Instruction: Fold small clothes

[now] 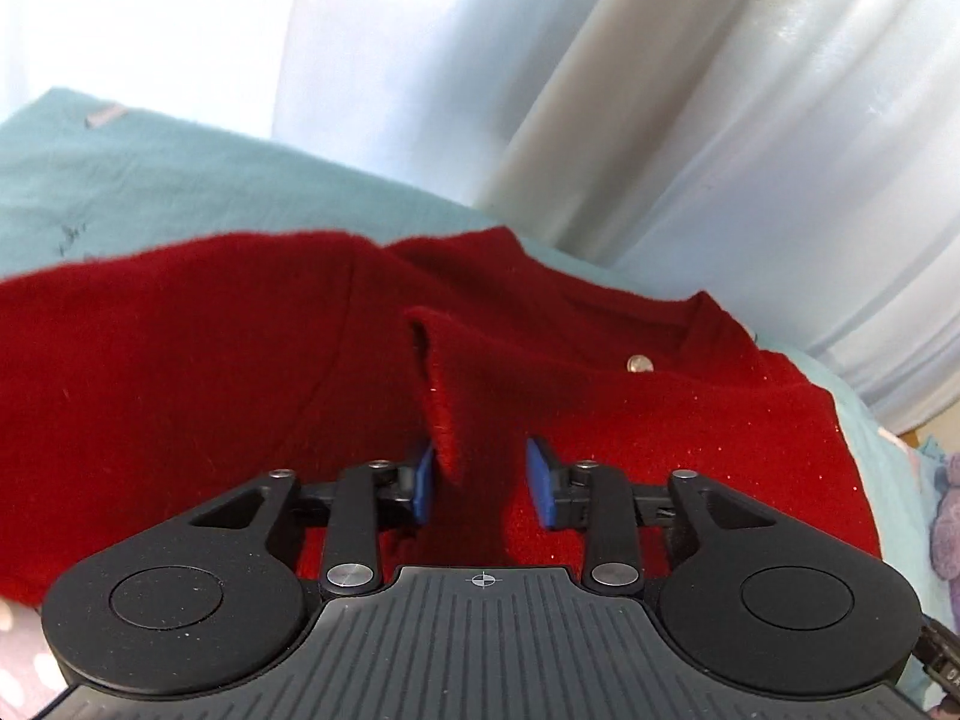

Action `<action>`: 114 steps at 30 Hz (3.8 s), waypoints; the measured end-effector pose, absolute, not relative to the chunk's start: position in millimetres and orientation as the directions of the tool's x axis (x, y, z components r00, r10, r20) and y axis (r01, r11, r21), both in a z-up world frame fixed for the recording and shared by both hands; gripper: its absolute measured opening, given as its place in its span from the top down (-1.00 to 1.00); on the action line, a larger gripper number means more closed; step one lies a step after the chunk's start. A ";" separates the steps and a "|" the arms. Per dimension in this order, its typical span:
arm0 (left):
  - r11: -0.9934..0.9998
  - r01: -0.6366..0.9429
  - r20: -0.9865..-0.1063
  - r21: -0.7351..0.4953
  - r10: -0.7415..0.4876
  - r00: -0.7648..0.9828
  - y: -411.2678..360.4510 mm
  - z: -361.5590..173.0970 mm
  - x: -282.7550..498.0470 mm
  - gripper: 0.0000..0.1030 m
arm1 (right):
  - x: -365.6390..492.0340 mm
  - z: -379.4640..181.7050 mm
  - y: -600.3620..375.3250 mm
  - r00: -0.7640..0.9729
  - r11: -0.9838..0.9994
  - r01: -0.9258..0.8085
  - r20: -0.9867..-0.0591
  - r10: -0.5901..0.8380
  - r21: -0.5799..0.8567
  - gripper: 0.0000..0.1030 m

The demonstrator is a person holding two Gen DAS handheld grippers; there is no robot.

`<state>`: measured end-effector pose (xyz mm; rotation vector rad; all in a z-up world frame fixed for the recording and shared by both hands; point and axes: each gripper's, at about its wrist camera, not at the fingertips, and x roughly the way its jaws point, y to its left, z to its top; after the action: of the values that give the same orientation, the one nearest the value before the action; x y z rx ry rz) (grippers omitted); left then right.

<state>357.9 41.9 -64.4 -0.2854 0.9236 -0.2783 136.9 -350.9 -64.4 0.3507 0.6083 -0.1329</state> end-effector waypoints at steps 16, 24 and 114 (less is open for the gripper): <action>0.899 0.085 -0.642 -0.430 -0.371 0.671 68.9 -31.1 366.1 0.77 | 183.8 -97.8 -286.5 0.727 0.882 0.165 -0.549 -0.412 -0.442 0.11; 0.924 0.051 -0.686 -0.380 -0.318 0.654 78.4 -44.6 372.6 0.77 | 194.7 -92.8 -285.9 0.762 0.896 0.177 -0.520 -0.387 -0.407 0.50; 0.219 -0.589 -0.542 -0.778 0.240 0.806 398.6 -117.4 213.2 0.10 | 156.8 -60.3 -282.3 0.820 0.981 0.172 -0.565 -0.090 0.094 -0.26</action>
<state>213.2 398.6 -117.4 -1.2234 0.3361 0.5881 156.8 -282.3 -60.3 0.1435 0.5935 -0.1400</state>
